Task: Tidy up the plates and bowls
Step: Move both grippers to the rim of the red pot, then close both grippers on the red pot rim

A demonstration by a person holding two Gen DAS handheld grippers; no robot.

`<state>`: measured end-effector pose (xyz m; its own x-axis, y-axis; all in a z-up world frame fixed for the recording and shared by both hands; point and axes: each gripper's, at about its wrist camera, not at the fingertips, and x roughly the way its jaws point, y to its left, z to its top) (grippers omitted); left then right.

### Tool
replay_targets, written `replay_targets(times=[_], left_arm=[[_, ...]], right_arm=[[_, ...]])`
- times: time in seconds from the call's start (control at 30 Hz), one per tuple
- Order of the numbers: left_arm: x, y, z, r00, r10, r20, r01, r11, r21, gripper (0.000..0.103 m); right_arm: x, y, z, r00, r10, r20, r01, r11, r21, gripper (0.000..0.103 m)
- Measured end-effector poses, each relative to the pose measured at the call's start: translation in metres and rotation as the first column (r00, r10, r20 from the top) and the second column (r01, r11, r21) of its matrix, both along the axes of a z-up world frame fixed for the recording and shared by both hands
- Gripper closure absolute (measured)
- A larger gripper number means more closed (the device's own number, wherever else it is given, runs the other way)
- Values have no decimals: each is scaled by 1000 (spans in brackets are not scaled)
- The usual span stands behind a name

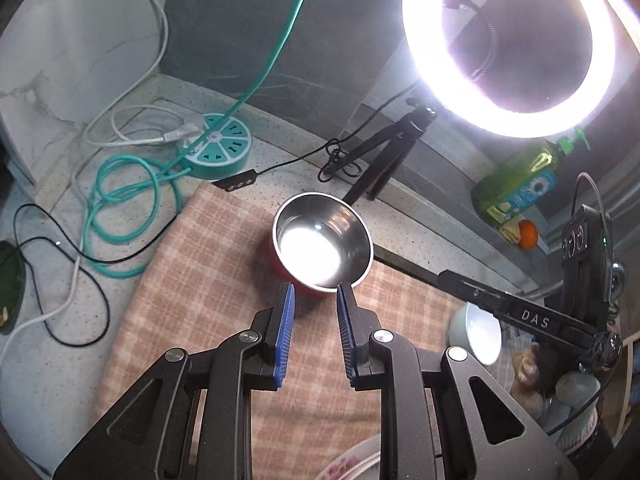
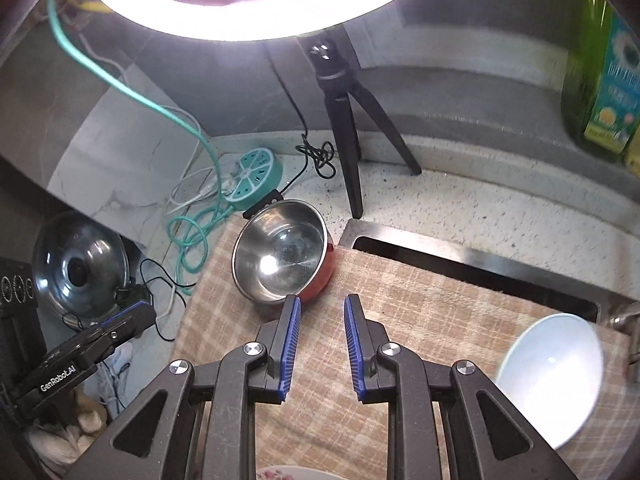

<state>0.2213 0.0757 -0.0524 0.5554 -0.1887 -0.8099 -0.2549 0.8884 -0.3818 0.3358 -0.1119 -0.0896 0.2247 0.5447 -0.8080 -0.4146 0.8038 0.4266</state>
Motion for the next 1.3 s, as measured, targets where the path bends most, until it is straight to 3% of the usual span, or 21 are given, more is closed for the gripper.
replay_targets(times=[0.17,0.53,1.17,1.3], left_arm=[[25,8,-19,999,36,-31,-37,999,-12,83],[59,24,-52,994,62,-94,-61,998,15,83],[78,30,-66,991,56,-118,-55,998,8,83],[80,30,-68,992,49,-120,-48,999,10,88]], right_arm=[[20,8,-16,998,-13,-58,15,999,46,82],[43,30,-39,996,-6,-87,8,1000,30,83],[60,52,-59,994,-9,-105,8,1000,-14,91],[61,51,-60,994,-10,-110,9,1000,-11,94]])
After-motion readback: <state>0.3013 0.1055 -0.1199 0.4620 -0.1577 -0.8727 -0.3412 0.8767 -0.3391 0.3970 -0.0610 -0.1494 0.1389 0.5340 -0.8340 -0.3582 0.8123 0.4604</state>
